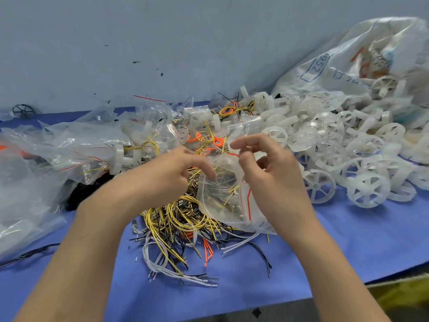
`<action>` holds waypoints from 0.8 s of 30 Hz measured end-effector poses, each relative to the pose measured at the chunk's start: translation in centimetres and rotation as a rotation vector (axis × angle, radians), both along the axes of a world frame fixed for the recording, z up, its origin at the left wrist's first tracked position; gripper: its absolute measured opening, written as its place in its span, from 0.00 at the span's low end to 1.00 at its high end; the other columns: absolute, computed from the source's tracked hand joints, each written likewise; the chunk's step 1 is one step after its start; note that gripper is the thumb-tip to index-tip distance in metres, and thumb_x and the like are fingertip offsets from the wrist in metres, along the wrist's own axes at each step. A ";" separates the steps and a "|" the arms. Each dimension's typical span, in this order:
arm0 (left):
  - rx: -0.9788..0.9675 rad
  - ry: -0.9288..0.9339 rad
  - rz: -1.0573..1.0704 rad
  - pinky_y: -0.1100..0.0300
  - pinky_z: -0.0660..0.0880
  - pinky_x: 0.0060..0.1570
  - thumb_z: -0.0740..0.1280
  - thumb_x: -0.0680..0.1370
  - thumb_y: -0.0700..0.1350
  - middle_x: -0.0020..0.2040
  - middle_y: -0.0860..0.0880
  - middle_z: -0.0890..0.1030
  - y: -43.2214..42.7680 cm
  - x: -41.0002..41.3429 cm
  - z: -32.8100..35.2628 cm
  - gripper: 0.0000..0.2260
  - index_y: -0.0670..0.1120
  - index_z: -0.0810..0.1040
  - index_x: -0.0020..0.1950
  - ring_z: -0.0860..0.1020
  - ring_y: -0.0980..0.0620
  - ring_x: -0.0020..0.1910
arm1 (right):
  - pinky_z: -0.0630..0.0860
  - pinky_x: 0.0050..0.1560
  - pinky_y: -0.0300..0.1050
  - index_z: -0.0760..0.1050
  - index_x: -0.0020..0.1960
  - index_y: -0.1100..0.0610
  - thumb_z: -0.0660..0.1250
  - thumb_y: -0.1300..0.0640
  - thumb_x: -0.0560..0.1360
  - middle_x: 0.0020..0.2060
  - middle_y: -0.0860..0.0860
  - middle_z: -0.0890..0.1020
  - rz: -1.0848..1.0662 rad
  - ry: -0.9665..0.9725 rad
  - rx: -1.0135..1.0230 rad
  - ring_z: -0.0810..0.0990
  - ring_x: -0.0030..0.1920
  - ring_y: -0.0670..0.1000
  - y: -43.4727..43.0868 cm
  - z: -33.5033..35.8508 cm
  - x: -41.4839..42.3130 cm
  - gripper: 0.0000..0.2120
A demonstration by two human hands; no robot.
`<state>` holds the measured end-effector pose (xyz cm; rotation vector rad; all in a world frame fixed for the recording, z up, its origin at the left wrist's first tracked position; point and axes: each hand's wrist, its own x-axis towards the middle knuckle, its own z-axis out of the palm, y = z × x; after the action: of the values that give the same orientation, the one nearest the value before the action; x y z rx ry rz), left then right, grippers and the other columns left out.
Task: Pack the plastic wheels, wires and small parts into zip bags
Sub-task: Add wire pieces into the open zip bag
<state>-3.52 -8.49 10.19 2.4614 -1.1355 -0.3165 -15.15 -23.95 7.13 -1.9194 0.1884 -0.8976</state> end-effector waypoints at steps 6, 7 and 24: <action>-0.071 0.010 -0.119 0.59 0.67 0.66 0.58 0.76 0.32 0.62 0.58 0.72 -1.0 0.5 -3.1 0.25 0.56 0.73 0.67 0.70 0.57 0.65 | 0.71 0.41 0.38 0.75 0.56 0.43 0.55 0.45 0.83 0.41 0.40 0.79 -0.062 -0.008 -0.061 0.80 0.40 0.46 0.4 -1.7 -0.8 0.11; -0.118 -0.004 -0.132 0.59 0.67 0.66 0.59 0.77 0.33 0.62 0.58 0.73 -1.1 0.6 -3.4 0.23 0.56 0.73 0.66 0.70 0.58 0.64 | 0.70 0.41 0.37 0.73 0.57 0.42 0.52 0.42 0.83 0.42 0.40 0.79 -0.081 -0.003 -0.099 0.80 0.42 0.44 0.5 -2.2 -1.2 0.13; -0.358 -0.207 0.019 0.52 0.75 0.54 0.64 0.77 0.56 0.56 0.55 0.75 -2.2 1.8 -4.8 0.14 0.52 0.80 0.57 0.76 0.55 0.52 | 0.72 0.53 0.45 0.70 0.64 0.50 0.64 0.43 0.78 0.52 0.44 0.72 -0.287 -0.059 -0.602 0.76 0.50 0.51 1.1 -8.5 -2.6 0.18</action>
<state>-1.69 -10.69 5.40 2.2198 -1.1364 0.1413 -17.74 -22.85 -1.33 -2.4544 0.1732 -1.3095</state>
